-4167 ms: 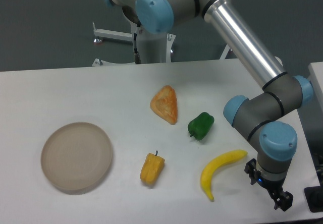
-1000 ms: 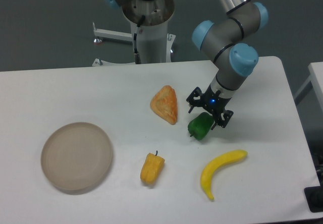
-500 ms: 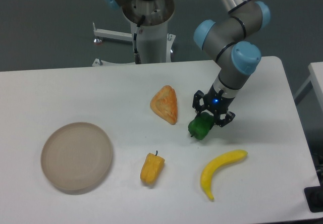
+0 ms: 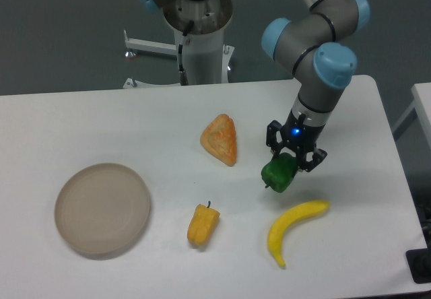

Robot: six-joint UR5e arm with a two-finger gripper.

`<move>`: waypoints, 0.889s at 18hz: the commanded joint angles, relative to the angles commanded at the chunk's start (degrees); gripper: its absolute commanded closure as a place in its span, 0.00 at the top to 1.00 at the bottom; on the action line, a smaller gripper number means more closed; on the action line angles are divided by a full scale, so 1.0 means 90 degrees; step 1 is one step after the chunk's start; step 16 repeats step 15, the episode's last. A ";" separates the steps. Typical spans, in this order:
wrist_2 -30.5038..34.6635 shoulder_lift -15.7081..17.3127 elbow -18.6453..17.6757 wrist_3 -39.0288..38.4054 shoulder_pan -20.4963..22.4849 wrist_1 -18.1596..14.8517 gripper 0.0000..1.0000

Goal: Pick up the green pepper from the table
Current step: 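Lift the grasped green pepper up off the table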

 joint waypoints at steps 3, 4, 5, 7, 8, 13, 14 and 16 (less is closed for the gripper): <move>0.0487 0.0079 0.0185 0.0030 -0.0166 -0.0029 0.38; 0.0702 0.0060 0.0263 0.0040 -0.0273 -0.0087 0.39; 0.0878 0.0011 0.0361 0.0040 -0.0390 -0.0088 0.39; 0.0929 -0.0155 0.0527 0.0040 -0.0499 -0.0088 0.38; 0.0929 -0.0194 0.0595 0.0040 -0.0508 -0.0088 0.38; 0.0929 -0.0311 0.0762 0.0030 -0.0528 -0.0098 0.38; 0.0929 -0.0312 0.0762 0.0030 -0.0528 -0.0098 0.38; 0.0929 -0.0321 0.0762 0.0030 -0.0547 -0.0088 0.38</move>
